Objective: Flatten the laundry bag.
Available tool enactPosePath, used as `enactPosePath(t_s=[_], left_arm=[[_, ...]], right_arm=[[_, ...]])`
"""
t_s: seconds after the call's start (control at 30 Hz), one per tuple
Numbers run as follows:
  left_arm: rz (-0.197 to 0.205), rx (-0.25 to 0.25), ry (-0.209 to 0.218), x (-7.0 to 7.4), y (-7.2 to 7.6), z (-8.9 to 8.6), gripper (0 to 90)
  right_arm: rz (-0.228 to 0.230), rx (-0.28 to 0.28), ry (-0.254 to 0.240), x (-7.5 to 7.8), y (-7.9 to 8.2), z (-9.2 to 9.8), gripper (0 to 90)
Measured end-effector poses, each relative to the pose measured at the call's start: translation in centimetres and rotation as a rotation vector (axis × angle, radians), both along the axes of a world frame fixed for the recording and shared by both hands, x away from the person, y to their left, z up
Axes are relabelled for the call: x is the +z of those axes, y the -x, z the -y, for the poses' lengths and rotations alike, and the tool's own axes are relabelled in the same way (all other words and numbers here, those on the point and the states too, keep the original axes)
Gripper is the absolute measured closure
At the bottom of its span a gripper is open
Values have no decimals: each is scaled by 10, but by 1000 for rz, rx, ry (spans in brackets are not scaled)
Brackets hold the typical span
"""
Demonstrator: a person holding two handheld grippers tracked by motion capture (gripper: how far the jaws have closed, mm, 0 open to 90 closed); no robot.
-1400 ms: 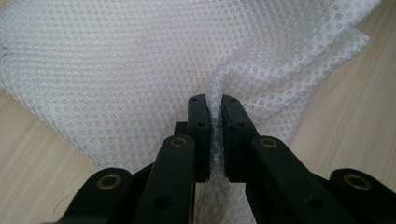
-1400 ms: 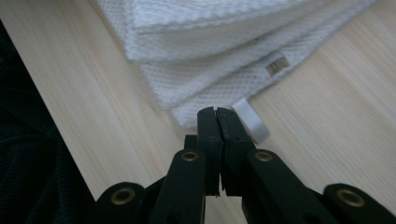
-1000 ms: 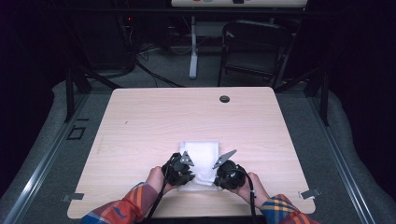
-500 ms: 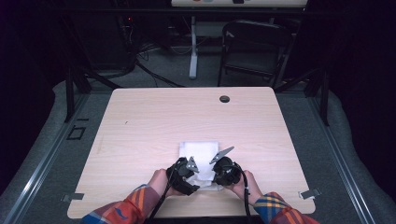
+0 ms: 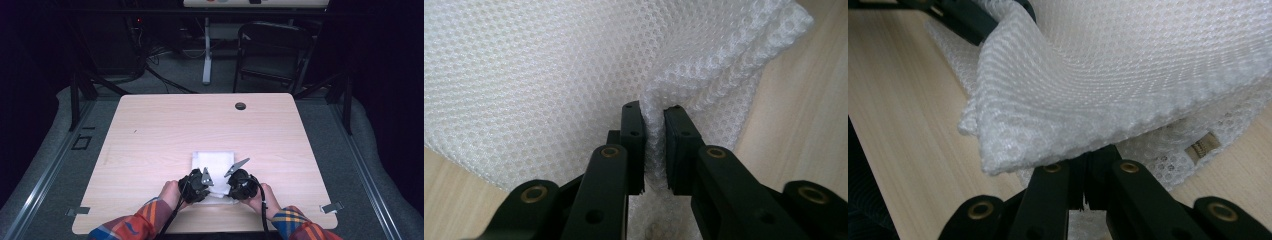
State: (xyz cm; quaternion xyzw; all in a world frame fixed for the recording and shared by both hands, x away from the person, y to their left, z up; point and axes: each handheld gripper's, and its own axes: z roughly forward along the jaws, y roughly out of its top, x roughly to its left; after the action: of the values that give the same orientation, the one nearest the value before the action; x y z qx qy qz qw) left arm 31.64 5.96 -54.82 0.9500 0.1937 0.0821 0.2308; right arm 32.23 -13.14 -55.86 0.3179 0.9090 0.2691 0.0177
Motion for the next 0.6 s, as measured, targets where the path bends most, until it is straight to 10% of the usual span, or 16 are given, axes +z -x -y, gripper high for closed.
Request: enactPosePath(t_s=[0.6], left_arm=[[-52, 114, 122, 18, -17, -20, 829]], right_arm=[[40, 79, -1, -3, 0, 5, 900]])
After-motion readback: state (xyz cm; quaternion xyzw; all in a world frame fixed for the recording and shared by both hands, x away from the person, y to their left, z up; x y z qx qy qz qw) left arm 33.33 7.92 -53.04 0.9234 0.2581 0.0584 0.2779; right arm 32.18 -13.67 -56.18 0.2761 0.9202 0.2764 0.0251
